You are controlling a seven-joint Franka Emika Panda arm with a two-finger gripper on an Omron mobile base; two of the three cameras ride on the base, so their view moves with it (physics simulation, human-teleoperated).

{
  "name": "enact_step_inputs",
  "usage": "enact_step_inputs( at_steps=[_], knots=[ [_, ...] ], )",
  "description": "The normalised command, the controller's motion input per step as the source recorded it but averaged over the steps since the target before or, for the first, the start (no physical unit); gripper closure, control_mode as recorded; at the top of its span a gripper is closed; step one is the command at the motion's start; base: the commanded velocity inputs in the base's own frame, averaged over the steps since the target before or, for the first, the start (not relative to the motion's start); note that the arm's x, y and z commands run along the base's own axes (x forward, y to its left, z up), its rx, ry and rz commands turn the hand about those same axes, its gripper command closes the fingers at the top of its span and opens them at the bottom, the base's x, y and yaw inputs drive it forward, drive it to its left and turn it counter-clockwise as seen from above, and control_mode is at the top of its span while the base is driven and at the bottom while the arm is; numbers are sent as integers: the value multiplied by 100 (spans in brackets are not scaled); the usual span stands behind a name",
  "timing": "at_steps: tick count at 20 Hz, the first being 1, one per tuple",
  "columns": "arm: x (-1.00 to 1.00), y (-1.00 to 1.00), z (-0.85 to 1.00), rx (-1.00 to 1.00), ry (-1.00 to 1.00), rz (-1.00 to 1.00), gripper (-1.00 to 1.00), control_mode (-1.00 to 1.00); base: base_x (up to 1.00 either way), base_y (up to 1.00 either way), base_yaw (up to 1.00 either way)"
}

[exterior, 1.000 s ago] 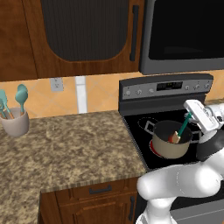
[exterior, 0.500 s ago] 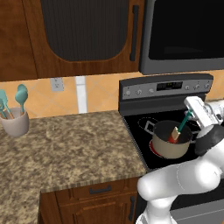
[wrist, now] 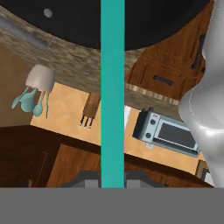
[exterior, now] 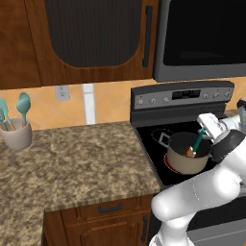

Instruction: Put the bell pepper and mushroom in the pot. Retrieve the spatula and lightly stir the vegetables in the pot.

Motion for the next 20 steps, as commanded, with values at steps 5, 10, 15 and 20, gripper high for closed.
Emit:
enact_step_inputs(
  at_steps=[5,10,15,20],
  knots=[
    [26,0,-27,0,0,9,100,-100,0,0,0],
    [13,0,-42,0,0,10,100,-100,0,0,0],
    [4,0,-76,0,6,12,100,-100,0,0,0],
    [13,0,-12,3,2,9,100,-100,0,0,0]
  ],
)
